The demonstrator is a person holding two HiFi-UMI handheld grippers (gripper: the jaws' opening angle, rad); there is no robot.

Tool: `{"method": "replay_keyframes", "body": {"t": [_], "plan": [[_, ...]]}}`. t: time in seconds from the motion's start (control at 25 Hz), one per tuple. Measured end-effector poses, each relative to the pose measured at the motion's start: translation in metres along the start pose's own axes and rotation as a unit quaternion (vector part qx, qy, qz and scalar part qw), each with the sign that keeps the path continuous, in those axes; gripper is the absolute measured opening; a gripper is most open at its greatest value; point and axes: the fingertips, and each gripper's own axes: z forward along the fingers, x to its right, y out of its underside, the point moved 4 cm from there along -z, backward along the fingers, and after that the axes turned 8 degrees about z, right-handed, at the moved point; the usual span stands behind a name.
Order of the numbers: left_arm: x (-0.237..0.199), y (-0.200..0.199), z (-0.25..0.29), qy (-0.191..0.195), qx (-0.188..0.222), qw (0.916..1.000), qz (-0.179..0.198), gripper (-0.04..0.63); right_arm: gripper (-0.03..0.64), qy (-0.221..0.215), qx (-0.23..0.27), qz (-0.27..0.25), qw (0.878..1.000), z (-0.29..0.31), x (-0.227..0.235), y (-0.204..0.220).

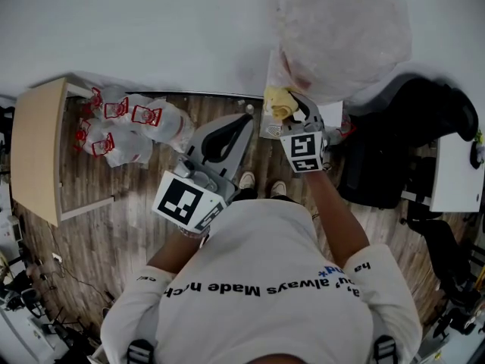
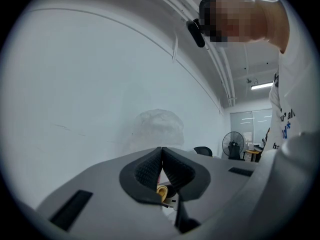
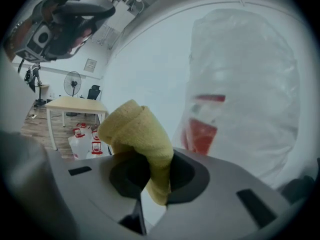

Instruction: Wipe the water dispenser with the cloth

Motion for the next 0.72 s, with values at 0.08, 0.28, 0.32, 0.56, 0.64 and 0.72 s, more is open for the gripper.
{"method": "replay_keyframes", "body": {"t": [0.08, 0.28, 0.32, 0.56, 0.64, 0.72], "plan": [[-0.002, 0.001, -0.001, -0.001, -0.001, 1.0000, -0.002, 0.020, 0.067, 0.001, -0.012, 0.000, 1.000, 0.009, -0.001, 0.012], [-0.006, 0.000, -0.003, -0.004, 0.001, 1.0000, -0.005, 0.020, 0.067, 0.001, -0.031, -0.005, 1.000, 0.027, -0.003, 0.030], [-0.006, 0.000, -0.004, -0.004, 0.001, 1.0000, -0.005, 0.020, 0.067, 0.001, -0.035, -0.005, 0.999, 0.031, -0.003, 0.033], [-0.010, 0.000, -0.007, -0.006, 0.001, 1.0000, -0.005, 0.020, 0.067, 0.007, -0.061, -0.020, 0.998, 0.055, -0.007, 0.053], [-0.010, 0.000, -0.007, -0.007, 0.001, 1.0000, -0.005, 0.020, 0.067, 0.008, -0.070, -0.023, 0.997, 0.061, -0.007, 0.060], [-0.011, 0.001, -0.007, -0.008, 0.000, 1.0000, -0.005, 0.020, 0.067, 0.010, -0.080, -0.025, 0.996, 0.068, -0.006, 0.069]]}}
